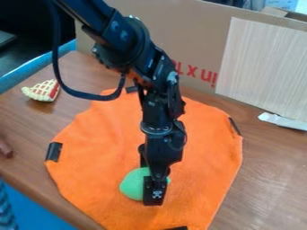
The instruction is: Put the green object on the bottom of the cloth
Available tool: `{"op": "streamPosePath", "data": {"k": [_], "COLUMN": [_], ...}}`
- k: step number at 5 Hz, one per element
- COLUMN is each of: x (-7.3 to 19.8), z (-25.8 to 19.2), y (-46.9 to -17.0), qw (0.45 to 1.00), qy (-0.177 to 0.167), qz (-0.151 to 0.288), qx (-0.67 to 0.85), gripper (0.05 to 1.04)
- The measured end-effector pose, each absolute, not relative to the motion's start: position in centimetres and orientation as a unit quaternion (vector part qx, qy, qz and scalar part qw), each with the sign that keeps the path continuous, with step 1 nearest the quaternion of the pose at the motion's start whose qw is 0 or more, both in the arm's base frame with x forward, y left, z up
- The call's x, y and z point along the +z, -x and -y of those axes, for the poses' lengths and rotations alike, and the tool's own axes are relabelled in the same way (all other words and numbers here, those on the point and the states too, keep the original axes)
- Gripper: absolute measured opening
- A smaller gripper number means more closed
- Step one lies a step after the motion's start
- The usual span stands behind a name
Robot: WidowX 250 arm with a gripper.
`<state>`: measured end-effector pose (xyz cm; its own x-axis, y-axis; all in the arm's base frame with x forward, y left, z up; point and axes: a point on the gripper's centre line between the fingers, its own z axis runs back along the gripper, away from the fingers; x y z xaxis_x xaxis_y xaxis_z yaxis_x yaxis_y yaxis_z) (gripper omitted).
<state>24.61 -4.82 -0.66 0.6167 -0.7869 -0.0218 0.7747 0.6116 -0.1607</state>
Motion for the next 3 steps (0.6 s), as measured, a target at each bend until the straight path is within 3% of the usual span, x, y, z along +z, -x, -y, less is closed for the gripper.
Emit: {"op": "streamPosePath", "data": {"k": [1,3], "x": [-0.1,3.6], "z": [4.7,1.0], "y": [-24.5,-25.7], "qw": [0.897,0.912], "qy": [0.079,0.101], "qz": [-0.043,-0.018], "qx": [-0.433,-0.398], "gripper": [1.002,1.0]}}
